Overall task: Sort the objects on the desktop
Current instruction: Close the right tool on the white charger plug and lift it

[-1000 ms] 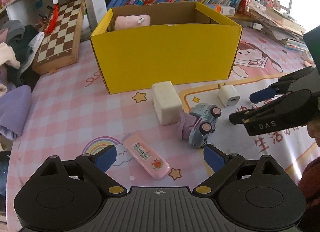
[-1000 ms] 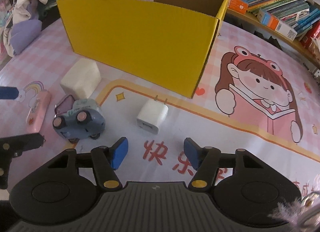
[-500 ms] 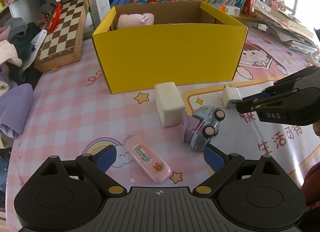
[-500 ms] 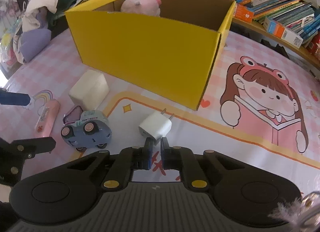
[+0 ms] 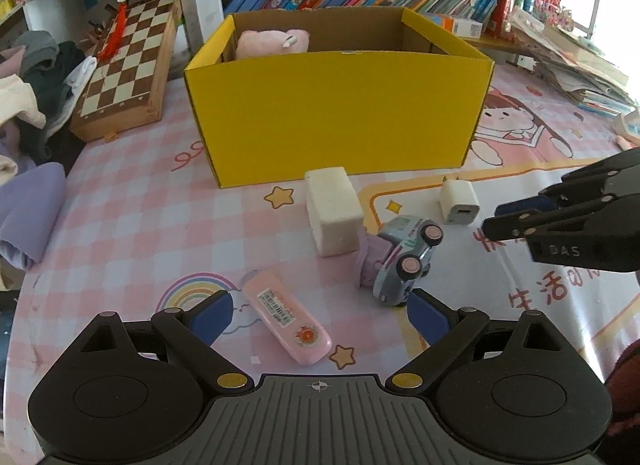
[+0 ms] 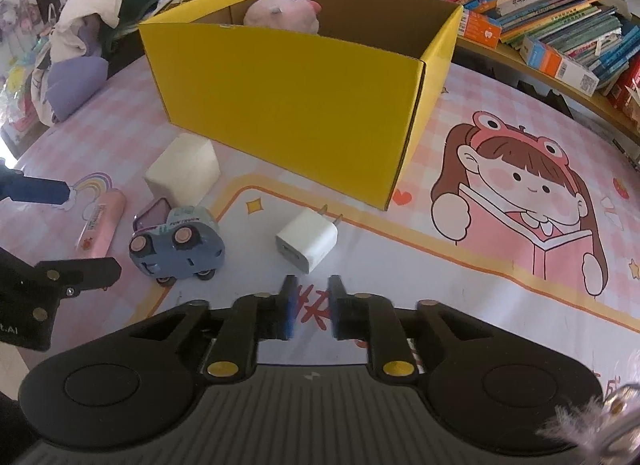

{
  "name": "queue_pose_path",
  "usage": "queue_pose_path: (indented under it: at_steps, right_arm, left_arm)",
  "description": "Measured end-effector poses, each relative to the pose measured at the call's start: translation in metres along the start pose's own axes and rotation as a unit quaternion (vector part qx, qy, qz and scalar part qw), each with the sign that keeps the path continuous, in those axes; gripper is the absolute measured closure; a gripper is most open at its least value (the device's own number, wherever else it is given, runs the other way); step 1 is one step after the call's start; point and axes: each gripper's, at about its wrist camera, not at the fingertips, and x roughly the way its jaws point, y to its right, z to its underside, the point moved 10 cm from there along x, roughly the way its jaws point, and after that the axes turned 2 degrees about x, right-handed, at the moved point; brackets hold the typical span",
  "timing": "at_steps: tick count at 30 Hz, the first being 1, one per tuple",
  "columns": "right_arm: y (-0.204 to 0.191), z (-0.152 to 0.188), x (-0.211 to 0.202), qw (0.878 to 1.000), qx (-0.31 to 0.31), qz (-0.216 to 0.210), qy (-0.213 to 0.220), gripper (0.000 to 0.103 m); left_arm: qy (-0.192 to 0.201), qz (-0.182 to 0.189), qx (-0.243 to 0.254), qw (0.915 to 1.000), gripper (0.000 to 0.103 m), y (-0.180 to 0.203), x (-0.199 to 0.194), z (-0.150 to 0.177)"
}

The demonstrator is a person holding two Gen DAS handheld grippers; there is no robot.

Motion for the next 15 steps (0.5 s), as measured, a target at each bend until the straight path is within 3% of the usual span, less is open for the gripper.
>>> queue_pose_path:
  at_steps: [1, 15]
  right_arm:
    - [0.0, -0.001, 0.0, 1.0, -0.001, 0.0, 0.001, 0.068]
    - [-0.002, -0.018, 0.028, 1.0, 0.004, -0.013, -0.009, 0.062]
  left_arm:
    - [0.0, 0.0, 0.0, 1.0, 0.007, 0.0, 0.0, 0.0]
    - [-0.012, -0.023, -0.019, 0.9995, 0.007, -0.009, -0.001, 0.005]
